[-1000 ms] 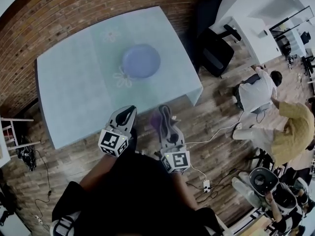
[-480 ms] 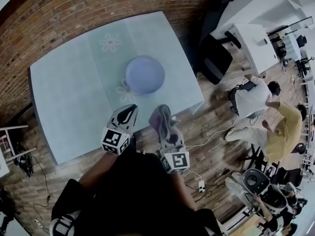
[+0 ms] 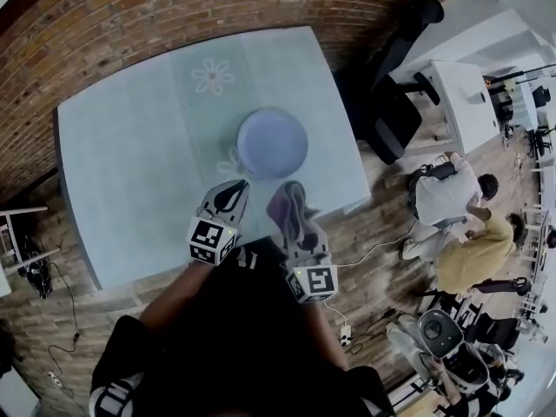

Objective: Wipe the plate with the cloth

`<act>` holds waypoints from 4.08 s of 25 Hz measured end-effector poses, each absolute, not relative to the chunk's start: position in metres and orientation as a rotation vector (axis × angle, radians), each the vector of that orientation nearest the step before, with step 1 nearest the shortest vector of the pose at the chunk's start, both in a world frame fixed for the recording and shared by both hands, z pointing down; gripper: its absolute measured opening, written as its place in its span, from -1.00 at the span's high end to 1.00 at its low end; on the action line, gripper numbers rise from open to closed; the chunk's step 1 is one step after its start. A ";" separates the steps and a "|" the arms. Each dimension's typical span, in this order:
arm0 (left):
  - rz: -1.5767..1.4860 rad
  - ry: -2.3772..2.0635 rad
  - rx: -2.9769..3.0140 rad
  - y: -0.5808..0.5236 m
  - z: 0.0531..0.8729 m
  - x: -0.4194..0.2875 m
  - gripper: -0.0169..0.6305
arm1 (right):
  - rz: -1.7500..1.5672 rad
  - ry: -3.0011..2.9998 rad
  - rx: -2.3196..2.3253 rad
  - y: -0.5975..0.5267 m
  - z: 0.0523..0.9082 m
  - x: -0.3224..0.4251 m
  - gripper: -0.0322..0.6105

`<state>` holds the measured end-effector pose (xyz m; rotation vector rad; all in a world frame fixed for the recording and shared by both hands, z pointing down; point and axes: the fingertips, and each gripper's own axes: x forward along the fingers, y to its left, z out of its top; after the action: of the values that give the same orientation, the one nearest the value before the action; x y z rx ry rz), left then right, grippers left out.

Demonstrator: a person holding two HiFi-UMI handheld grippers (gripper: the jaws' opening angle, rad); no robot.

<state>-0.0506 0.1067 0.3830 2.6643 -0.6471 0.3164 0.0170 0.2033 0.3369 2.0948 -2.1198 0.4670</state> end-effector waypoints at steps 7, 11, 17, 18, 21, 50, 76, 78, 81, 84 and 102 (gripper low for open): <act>0.432 -0.662 2.565 0.082 0.433 -0.037 0.81 | 0.475 -2.193 1.987 0.159 0.357 0.029 0.71; 0.509 -0.707 2.467 0.066 0.466 -0.031 0.80 | 0.497 -2.232 1.901 0.135 0.369 0.041 0.71; 0.606 -0.740 2.294 0.046 0.526 -0.012 0.80 | 0.568 -2.243 1.857 0.106 0.396 0.065 0.71; 0.613 -0.752 2.267 0.043 0.535 -0.010 0.80 | 0.581 -2.245 1.851 0.103 0.402 0.068 0.71; 0.633 -0.798 2.207 0.029 0.558 -0.007 0.78 | 0.595 -2.251 1.822 0.092 0.419 0.076 0.71; 0.718 -0.819 1.978 0.004 0.648 0.000 0.62 | 0.672 -2.261 1.634 0.039 0.504 0.088 0.71; 0.788 -0.703 1.991 0.029 0.652 -0.005 0.76 | 0.591 -2.170 0.875 0.039 0.632 0.016 0.71; 0.796 -0.707 1.994 0.029 0.652 -0.005 0.76 | 0.567 -2.160 0.864 0.036 0.633 0.013 0.71; 0.805 -0.709 2.002 0.030 0.652 -0.006 0.76 | 0.532 -2.140 0.855 0.031 0.634 0.011 0.71; 0.809 -0.712 2.006 0.031 0.650 -0.009 0.76 | 0.493 -2.125 0.861 0.024 0.633 0.009 0.71; 0.770 -0.716 1.990 0.030 0.651 -0.008 0.76 | 0.360 -1.947 0.961 -0.020 0.636 0.052 0.71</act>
<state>-0.0084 0.0298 0.6513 1.9899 -0.7165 0.7702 0.0517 -0.0199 0.6362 0.9613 -1.9472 0.3595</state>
